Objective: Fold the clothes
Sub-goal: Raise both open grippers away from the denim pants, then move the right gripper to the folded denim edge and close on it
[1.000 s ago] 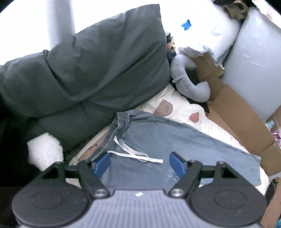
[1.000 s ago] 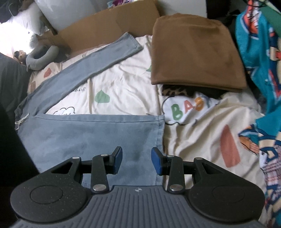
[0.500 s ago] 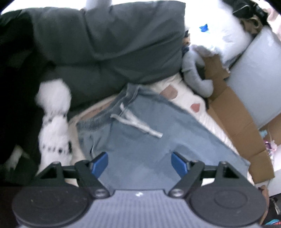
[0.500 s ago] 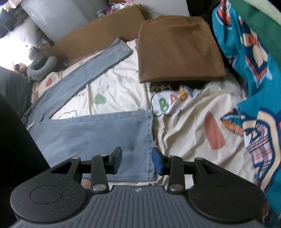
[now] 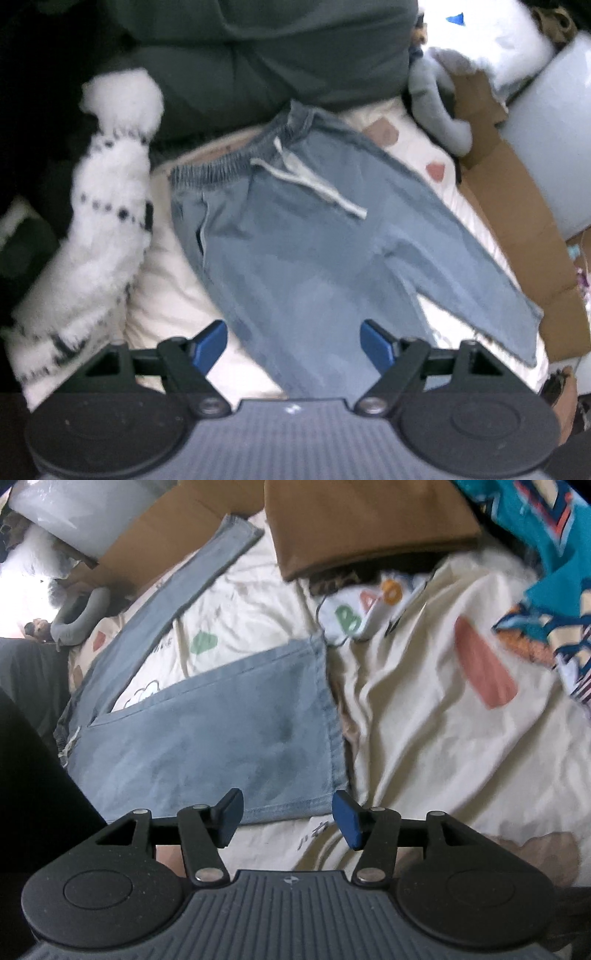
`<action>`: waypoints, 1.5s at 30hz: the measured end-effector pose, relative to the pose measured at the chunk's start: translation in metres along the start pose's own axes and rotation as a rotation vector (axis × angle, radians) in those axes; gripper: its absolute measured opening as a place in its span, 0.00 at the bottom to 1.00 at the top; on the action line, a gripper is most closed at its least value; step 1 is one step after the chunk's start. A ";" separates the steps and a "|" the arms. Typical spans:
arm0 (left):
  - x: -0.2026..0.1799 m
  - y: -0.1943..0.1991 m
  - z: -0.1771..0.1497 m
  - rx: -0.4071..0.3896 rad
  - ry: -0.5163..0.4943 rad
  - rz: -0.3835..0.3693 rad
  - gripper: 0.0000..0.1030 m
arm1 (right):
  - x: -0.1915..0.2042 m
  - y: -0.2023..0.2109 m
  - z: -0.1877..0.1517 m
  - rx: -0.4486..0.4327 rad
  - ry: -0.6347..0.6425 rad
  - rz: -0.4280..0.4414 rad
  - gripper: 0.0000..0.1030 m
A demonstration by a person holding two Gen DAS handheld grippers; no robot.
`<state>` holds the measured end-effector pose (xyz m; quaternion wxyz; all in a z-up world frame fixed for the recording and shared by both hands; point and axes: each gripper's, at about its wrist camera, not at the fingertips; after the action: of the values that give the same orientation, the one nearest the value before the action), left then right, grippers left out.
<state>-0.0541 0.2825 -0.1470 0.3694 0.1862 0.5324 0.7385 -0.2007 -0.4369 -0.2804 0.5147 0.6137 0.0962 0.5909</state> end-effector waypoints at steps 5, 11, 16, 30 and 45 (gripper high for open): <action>-0.002 -0.027 -0.019 0.047 -0.043 0.032 0.79 | -0.009 -0.025 0.001 0.015 -0.022 -0.001 0.58; -0.003 -0.051 -0.034 0.094 -0.089 0.080 0.79 | -0.023 -0.052 0.003 0.004 -0.074 0.003 0.58; -0.004 -0.066 -0.037 0.127 -0.093 0.091 0.79 | -0.032 -0.071 0.006 0.006 -0.123 0.027 0.59; 0.003 -0.100 -0.048 0.225 0.015 0.100 0.79 | -0.064 -0.096 0.008 -0.026 -0.287 0.062 0.58; 0.014 -0.112 -0.059 0.269 0.042 0.104 0.79 | -0.082 -0.080 0.000 -0.018 -0.347 0.023 0.58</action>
<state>-0.0640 0.2726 -0.2733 0.2911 0.2458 0.6239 0.6823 -0.1846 -0.4606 -0.3915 0.5221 0.7031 -0.0064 0.4828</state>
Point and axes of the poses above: each gripper's, at about its wrist camera, not at the fingertips, and y roughly against the way its jaws point, x to its left, z to its top, and after that the axes turned 9 degrees about z, right-handed
